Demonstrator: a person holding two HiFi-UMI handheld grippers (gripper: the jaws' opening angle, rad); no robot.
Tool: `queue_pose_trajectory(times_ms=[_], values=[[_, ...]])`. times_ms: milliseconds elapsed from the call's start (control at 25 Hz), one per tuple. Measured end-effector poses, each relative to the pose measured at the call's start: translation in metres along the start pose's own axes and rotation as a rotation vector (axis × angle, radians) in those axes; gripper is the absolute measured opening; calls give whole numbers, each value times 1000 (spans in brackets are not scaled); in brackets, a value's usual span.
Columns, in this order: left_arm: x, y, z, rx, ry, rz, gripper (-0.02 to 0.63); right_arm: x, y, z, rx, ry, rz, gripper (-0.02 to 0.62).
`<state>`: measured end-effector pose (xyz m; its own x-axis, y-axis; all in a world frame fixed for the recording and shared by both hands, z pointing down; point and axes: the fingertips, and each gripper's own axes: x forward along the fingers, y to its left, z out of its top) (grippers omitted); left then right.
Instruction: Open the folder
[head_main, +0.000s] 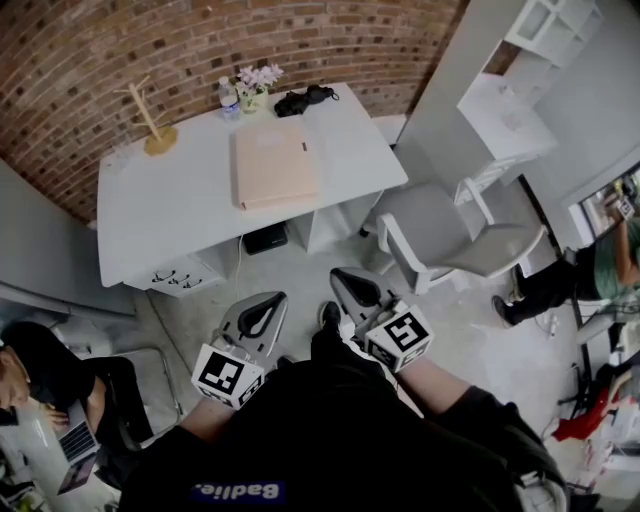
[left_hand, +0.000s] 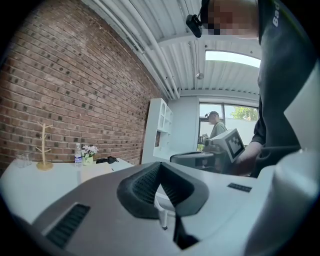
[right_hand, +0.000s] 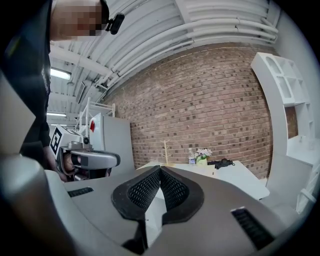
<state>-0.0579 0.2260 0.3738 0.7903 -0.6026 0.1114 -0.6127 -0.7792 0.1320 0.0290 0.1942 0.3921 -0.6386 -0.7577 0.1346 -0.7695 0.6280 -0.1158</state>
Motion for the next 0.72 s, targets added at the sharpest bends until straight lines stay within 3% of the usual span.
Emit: queue_pose_trajectory(times_ms=[480,720], values=[[107,58,12,4,37,90,2,69,-107,3,11,37,96,29],[156,94,10,-1,59,182,2,105,-157,-1,25,59,168,29]])
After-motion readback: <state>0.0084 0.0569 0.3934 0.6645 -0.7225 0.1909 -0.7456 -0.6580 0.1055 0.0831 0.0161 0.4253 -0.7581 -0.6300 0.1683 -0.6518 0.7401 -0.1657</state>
